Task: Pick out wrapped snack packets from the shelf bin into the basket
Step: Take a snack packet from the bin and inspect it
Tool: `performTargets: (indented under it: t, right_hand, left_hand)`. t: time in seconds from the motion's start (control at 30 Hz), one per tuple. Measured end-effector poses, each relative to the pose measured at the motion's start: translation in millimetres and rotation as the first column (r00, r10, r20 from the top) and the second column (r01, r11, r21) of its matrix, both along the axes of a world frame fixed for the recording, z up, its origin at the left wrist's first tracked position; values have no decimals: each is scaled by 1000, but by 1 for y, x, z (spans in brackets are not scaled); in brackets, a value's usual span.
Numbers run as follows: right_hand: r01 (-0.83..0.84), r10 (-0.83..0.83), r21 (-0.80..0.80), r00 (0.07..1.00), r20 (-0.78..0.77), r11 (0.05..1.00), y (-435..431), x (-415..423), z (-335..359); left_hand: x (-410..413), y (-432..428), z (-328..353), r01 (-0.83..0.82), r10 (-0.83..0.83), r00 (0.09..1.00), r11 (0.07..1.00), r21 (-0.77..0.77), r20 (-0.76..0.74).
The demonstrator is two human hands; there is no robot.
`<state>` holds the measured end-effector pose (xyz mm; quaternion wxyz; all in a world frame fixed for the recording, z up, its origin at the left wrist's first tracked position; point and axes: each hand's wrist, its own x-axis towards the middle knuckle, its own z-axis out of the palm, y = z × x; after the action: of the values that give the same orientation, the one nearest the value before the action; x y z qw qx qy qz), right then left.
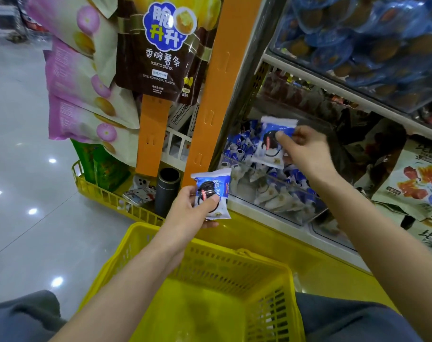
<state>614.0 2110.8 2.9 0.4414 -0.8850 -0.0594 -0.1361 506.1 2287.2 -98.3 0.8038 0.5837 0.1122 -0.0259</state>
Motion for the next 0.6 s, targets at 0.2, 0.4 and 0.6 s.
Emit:
performTargets:
  t: [0.2, 0.4, 0.6]
  right_hand:
    - [-211, -19, -534, 920, -391, 819, 5, 39, -27]
    - [-214, 0, -586, 939, -343, 782, 17, 50, -35]
    - [-202, -12, -475, 913, -409, 857, 29, 56, -32]
  left_hand:
    - [-1, 1, 1, -11, 11, 1000, 999, 33, -16]
    - [2, 0, 4, -18, 18, 1000, 999, 35, -20]
    - [1, -1, 8, -20, 21, 1000, 999, 29, -7]
